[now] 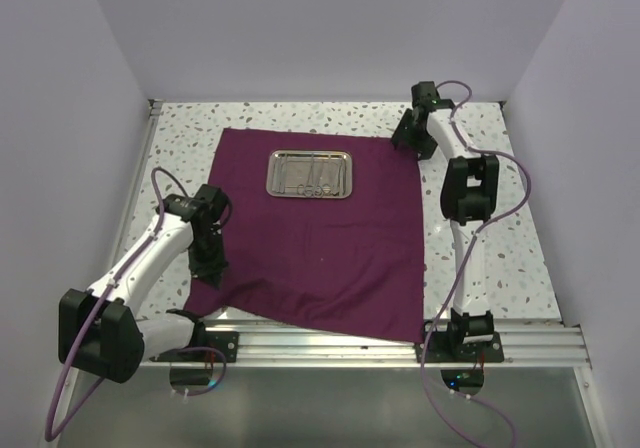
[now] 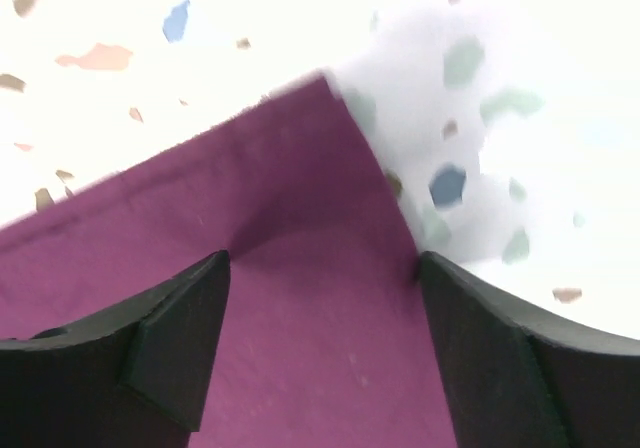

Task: Open and lay out the surgical kit
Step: Open the surgical kit at the center of the board, then smooth out the surgical kit at the center of the board, then pick up the medical item from the container.

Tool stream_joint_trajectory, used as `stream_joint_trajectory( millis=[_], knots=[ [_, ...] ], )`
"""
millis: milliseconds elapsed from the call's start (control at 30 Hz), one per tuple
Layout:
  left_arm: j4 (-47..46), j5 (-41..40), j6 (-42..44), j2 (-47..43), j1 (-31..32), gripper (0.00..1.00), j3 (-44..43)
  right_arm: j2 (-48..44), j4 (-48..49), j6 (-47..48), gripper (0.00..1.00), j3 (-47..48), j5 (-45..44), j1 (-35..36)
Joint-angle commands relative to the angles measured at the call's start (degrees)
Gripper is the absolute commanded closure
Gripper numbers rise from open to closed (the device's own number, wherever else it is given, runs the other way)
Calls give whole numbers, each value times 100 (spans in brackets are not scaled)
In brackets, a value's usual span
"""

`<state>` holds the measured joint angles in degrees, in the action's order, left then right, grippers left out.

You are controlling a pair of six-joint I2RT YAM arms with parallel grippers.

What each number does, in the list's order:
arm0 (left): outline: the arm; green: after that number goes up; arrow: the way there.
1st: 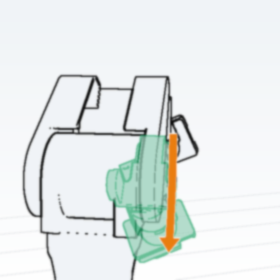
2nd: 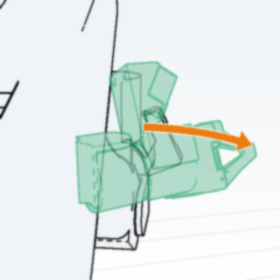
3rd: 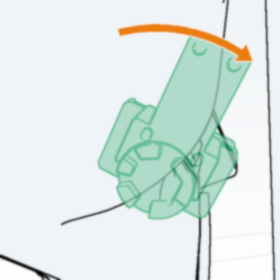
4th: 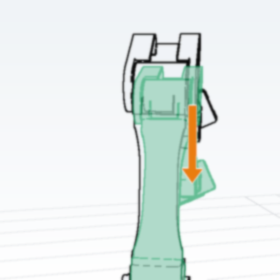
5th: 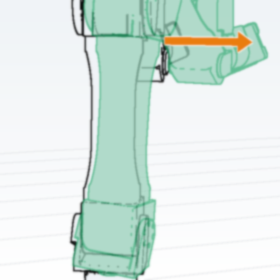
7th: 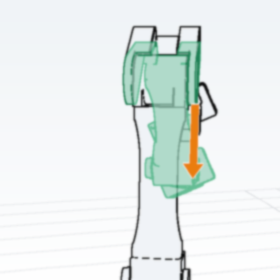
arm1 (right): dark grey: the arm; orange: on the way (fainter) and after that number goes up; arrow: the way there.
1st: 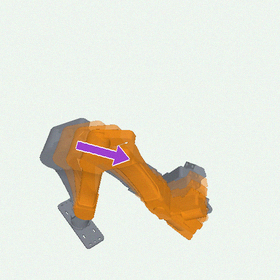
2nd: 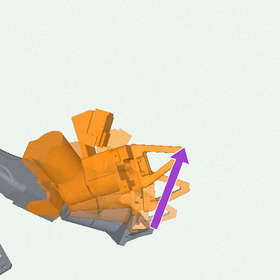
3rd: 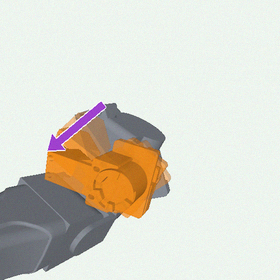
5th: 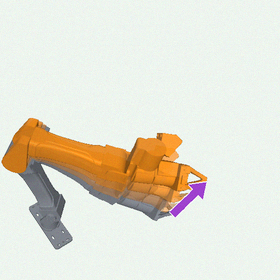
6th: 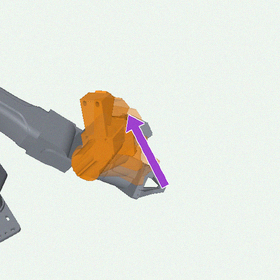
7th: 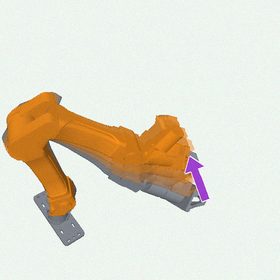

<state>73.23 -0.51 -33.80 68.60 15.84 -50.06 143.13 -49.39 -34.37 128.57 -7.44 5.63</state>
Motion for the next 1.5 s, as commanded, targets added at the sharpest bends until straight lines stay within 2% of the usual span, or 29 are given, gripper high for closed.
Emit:
stream_joint_trajectory(
  millis=[0, 33, 100, 133, 200, 333, 467, 700, 733, 767, 800, 833, 900, 1000, 1067, 1133, 1167, 1233, 1267, 1300, 1367, 1400, 1467],
  knots=[
    [-133, 25, 93, 4, 16, 100, -346, 645, 78, -61, 31, 299, 85, 17],
    [-177, 25, 110, 13, 16, 100, -425, 733, 235, -61, 51, 291, 163, 17],
    [-300, 25, 102, 66, 16, 100, -495, 804, 333, -70, 68, 309, 234, 35],
    [-344, 25, 76, 109, 16, 100, -574, 874, 420, -79, 87, 326, 252, 35],
    [-520, 16, 58, 250, 7, 100, -636, 962, 430, -114, 100, 510, 243, 44],
    [-792, -483, 93, 610, -54, 100, -995, 1261, 369, -158, 100, 1089, 173, 35],
    [-1283, -432, 356, 1085, -370, 100, -1347, 1428, 351, -333, 100, 1618, -46, -27],
    [-2005, -696, 945, 2122, -976, 100, -1998, 603, 448, -562, 100, 582, -960, -97],
    [-2093, -739, 980, 2210, -1099, 100, -2033, 419, 378, -562, 90, 520, -1152, -114],
    [-2268, -792, 998, 2385, -1135, 100, -2077, 304, 368, -562, 74, 459, -1198, -167],
    [-2356, -810, 1042, 2473, -1214, 100, -2165, 181, 368, -545, 38, 328, -1250, -202],
    [-2444, -819, 1068, 2561, -1240, 100, -2244, -116, 377, -492, 26, 257, -1303, -220],
    [-2664, -862, 1104, 2789, -1293, 100, -2489, -442, 447, -404, 11, -23, -1418, -229],
    [-2919, -863, 1069, 2949, -1346, 98, -2780, -1058, 579, -184, 10, -210, -884, -220],
    [-3277, -723, 1042, 2871, -1355, 90, -2825, -1522, 579, -175, 13, -489, -401, -89],
    [-3647, -399, 981, 2730, -1355, 71, -2685, -1875, 806, -88, 16, -797, -12, 148],
    [-4041, -258, 963, 2581, -1355, 37, -2588, -2181, 895, -18, 17, -1034, 41, 462],
    [-4325, 146, 911, 2510, -1355, 10, -2298, -2281, 922, 245, 25, -1054, 172, 833],
    [-4422, 244, 867, 2501, -1355, 1, -2219, -2255, 844, 299, 37, -880, 225, 1165],
    [-4466, 349, 849, 2483, -1355, 1, -2079, -2089, 582, 308, 55, -739, 260, 1317],
    [-4554, 534, 849, 2387, -1346, 0, -1912, -1860, 317, 256, 68, -362, 322, 1615],
    [-4589, 552, 849, 2317, -1346, 1, -1711, -1607, 220, 229, 80, -246, 357, 1686],
    [-4642, 570, 866, 2054, -1346, 1, -1412, -1377, 8, 238, 88, -1, 270, 1871]
  ],
)
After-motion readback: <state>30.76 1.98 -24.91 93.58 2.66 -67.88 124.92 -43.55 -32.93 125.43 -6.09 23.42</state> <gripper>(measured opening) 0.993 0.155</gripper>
